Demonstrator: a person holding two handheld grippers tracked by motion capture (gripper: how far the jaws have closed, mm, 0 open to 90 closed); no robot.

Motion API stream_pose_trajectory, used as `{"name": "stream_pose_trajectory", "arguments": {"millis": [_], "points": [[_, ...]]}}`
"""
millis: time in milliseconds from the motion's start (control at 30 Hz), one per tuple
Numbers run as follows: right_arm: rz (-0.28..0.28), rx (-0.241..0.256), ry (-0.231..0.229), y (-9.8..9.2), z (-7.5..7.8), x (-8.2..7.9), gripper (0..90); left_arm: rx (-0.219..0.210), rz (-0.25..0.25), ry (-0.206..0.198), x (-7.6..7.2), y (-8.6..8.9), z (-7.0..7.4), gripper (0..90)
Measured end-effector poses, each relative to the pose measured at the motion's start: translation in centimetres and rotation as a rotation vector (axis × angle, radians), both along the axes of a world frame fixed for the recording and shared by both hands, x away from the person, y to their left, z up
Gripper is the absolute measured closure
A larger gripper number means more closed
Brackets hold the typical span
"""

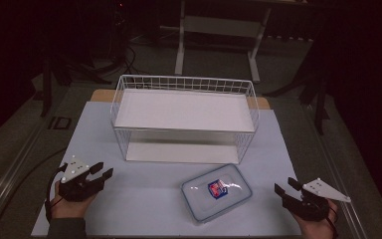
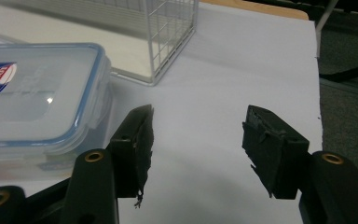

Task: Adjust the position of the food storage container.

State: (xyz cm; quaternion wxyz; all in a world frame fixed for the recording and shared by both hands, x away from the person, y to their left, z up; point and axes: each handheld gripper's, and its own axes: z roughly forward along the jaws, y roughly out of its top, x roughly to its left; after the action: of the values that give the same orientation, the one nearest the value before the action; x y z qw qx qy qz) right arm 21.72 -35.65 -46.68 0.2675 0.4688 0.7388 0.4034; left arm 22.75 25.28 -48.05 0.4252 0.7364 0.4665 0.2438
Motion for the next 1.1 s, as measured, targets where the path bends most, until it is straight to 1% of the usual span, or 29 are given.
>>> {"name": "stream_pose_trajectory", "arguments": {"millis": [67, 133, 167, 233, 367, 433, 467, 567, 633, 667, 700, 733, 767, 833, 900, 933, 967, 1067, 1100], "points": [[0.005, -0.008, -0.005, 0.1, 0.1, -0.2, 42.7, -0.004, -0.006, -0.011, 0.0, -0.1, 0.1, 55.6], [0.007, -0.004, -0.006, 0.2, 0.1, -0.2, 42.8, -0.006, -0.010, -0.012, -0.1, -0.1, 0.1, 56.3], [0.007, -0.003, -0.007, 0.2, 0.1, -0.2, 42.9, -0.011, -0.021, -0.006, -0.1, -0.2, 0.1, 56.3], [0.009, -0.003, -0.002, 0.3, 0.1, -0.2, 43.2, -0.018, -0.037, -0.002, -0.1, -0.3, 0.1, 60.3], [0.022, 0.000, 0.007, 0.4, -0.1, 0.0, 45.1, -0.033, -0.064, -0.011, -0.3, -0.8, 0.3, 64.1], [0.035, 0.004, 0.012, 0.6, -0.1, 0.1, 49.5, -0.044, -0.091, -0.013, -0.4, -1.1, 0.6, 68.0], [0.046, 0.009, 0.017, 0.6, -0.1, 0.1, 52.3, -0.056, -0.108, -0.014, -0.4, -1.2, 0.7, 70.6], [0.083, 0.014, 0.026, 0.9, -0.2, 0.1, 60.8, -0.096, -0.153, -0.019, -0.7, -1.7, 1.3, 81.6], [0.095, 0.011, 0.027, 1.1, -0.2, 0.1, 61.8, -0.119, -0.184, -0.019, -0.8, -2.2, 1.7, 88.4], [0.097, 0.012, 0.028, 1.2, -0.2, 0.1, 61.3, -0.131, -0.204, -0.018, -0.8, -2.5, 1.9, 89.0], [0.098, 0.008, 0.029, 1.3, -0.2, 0.2, 60.9, -0.134, -0.224, -0.023, -0.9, -2.9, 2.1, 89.2], [0.098, 0.008, 0.029, 1.3, -0.2, 0.2, 60.9, -0.134, -0.224, -0.023, -0.9, -2.9, 2.1, 89.2], [0.101, 0.008, 0.028, 1.4, -0.2, 0.2, 60.7, -0.128, -0.268, -0.039, -1.2, -4.1, 2.5, 89.2], [0.102, 0.012, 0.032, 1.4, -0.3, 0.3, 59.8, -0.126, -0.305, -0.046, -1.3, -5.2, 2.8, 89.3], [0.097, 0.014, 0.034, 1.5, -0.3, 0.4, 59.5, -0.123, -0.332, -0.052, -1.3, -6.2, 3.0, 89.3], [0.097, 0.014, 0.034, 1.5, -0.3, 0.4, 59.5, -0.123, -0.332, -0.052, -1.3, -6.2, 3.0, 89.3], [0.096, 0.016, 0.035, 1.5, -0.4, 0.4, 59.4, -0.129, -0.365, -0.052, -1.3, -7.4, 3.2, 89.3], [0.099, 0.027, 0.039, 1.6, -0.4, 0.6, 59.4, -0.141, -0.398, -0.051, -1.3, -8.7, 3.2, 89.2], [0.100, 0.027, 0.040, 1.7, -0.4, 0.6, 59.4, -0.138, -0.411, -0.049, -1.4, -9.2, 3.2, 89.3]]}}
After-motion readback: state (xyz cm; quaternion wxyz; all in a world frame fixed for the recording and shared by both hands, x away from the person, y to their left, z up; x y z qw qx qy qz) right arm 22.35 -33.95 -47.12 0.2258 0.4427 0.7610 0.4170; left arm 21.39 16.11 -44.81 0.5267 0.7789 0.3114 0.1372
